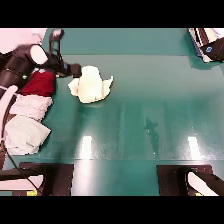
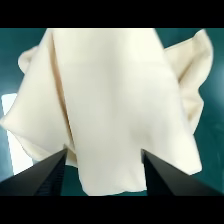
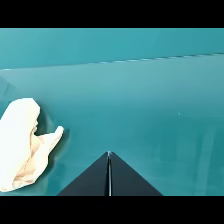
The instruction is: Fold the shirts.
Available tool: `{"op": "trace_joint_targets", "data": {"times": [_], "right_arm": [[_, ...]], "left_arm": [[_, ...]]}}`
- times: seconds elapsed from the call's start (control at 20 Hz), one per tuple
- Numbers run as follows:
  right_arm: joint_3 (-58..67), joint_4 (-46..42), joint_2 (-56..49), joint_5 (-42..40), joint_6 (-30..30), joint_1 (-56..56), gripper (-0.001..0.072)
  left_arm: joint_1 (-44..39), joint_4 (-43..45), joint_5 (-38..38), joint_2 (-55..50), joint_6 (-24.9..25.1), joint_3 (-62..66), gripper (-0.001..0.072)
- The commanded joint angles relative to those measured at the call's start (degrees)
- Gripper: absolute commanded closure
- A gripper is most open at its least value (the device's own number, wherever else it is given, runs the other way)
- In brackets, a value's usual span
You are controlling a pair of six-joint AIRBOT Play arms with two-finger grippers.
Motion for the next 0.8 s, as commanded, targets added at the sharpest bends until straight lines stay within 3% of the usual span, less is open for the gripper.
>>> {"op": "trace_joint_targets", "data": {"times": [0.0, 0.2, 0.25, 0.3, 0.35, 0.5, 0.75], "right_arm": [[0.0, 0.1, 0.0, -0.1, 0.1, 0.0, 0.0693], [0.0, 0.1, 0.0, -0.1, 0.1, 0.2, 0.0693], [0.0, 0.1, 0.0, 0.0, 0.1, 0.3, 0.0693], [0.0, 0.1, 0.0, 0.2, 0.1, 0.3, 0.0693], [0.1, 0.1, 0.0, 0.3, 0.1, 0.3, 0.0693], [1.8, 0.0, 0.2, 1.0, 0.1, 0.3, 0.0694], [12.0, -0.6, 0.2, 5.1, 0.0, 0.3, 0.0694]], "left_arm": [[1.9, -6.7, -0.3, -6.9, 2.1, -2.6, 0.0147], [1.8, -10.4, 0.1, -10.5, 2.5, -2.6, 0.0154], [1.9, -10.4, 0.2, -10.5, 2.5, -2.6, 0.0291], [1.9, -10.3, 0.1, -10.3, 2.5, -2.6, 0.0555], [1.9, -10.2, 0.0, -9.9, 2.5, -2.5, 0.0675], [1.9, -9.3, -0.3, -5.2, 2.5, 1.0, 0.0683], [1.4, -8.5, 0.0, 13.2, 3.7, 11.7, 0.0684]]}}
